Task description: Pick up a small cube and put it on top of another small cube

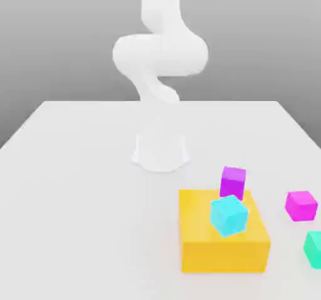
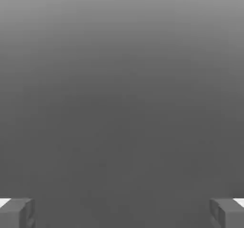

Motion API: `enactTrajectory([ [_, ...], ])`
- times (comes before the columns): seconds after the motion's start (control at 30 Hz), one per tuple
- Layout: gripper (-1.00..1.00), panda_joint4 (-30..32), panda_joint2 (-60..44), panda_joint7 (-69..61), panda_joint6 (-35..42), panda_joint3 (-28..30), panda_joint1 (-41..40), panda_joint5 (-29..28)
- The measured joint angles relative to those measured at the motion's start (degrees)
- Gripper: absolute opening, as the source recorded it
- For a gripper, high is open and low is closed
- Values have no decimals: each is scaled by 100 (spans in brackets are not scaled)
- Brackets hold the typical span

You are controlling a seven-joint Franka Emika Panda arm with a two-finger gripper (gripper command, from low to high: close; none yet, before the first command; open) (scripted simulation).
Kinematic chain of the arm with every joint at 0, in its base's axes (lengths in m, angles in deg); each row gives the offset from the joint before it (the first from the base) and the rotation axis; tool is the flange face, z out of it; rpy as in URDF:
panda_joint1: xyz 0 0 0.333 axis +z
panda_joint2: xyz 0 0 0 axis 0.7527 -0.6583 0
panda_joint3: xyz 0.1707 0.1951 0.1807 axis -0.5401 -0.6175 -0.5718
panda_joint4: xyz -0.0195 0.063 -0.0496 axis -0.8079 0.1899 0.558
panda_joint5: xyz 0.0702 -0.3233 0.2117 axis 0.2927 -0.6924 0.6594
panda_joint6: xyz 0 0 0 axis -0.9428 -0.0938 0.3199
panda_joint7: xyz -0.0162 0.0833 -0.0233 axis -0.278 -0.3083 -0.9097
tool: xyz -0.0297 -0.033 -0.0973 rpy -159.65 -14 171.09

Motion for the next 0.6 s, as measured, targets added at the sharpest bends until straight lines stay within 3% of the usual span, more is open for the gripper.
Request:
enactTrajectory([
  [0.37, 0, 809, -2309, -1969, -1167, -635, 1678, 243],
  [0.6, 0, 1318, -3769, -2924, -1904, -1285, 2609, 8],
])
